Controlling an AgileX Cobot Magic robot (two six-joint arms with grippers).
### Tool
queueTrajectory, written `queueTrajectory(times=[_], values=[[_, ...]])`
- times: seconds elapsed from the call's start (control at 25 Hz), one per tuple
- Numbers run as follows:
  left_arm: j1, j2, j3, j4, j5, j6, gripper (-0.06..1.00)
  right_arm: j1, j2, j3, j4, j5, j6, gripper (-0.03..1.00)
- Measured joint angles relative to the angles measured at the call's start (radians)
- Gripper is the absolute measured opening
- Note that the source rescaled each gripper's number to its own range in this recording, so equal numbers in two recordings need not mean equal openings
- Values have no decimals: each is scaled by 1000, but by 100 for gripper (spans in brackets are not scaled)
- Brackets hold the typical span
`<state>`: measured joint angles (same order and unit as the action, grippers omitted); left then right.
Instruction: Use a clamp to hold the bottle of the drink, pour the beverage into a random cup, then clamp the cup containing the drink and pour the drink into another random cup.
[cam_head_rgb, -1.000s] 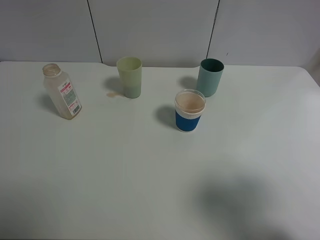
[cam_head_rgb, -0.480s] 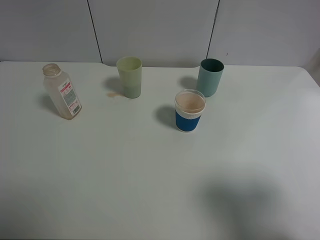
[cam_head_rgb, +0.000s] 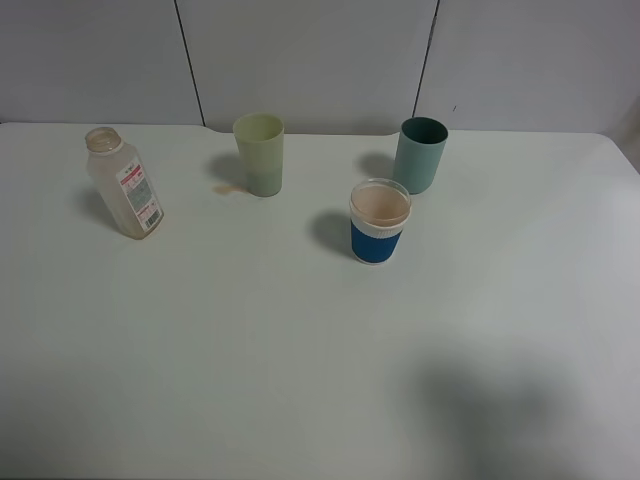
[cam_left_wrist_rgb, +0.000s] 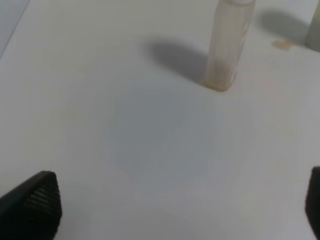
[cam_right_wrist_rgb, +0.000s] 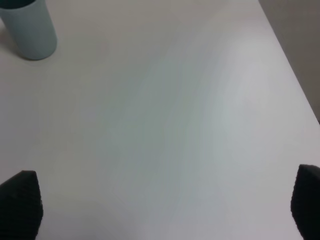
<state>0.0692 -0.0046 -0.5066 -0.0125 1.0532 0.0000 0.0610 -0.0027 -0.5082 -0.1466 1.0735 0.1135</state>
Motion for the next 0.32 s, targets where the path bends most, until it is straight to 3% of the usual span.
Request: queueTrajectory(times=[0.32], values=[[0, 0, 0, 0, 0, 0, 99, -1, 0, 0, 0, 0, -1, 100]])
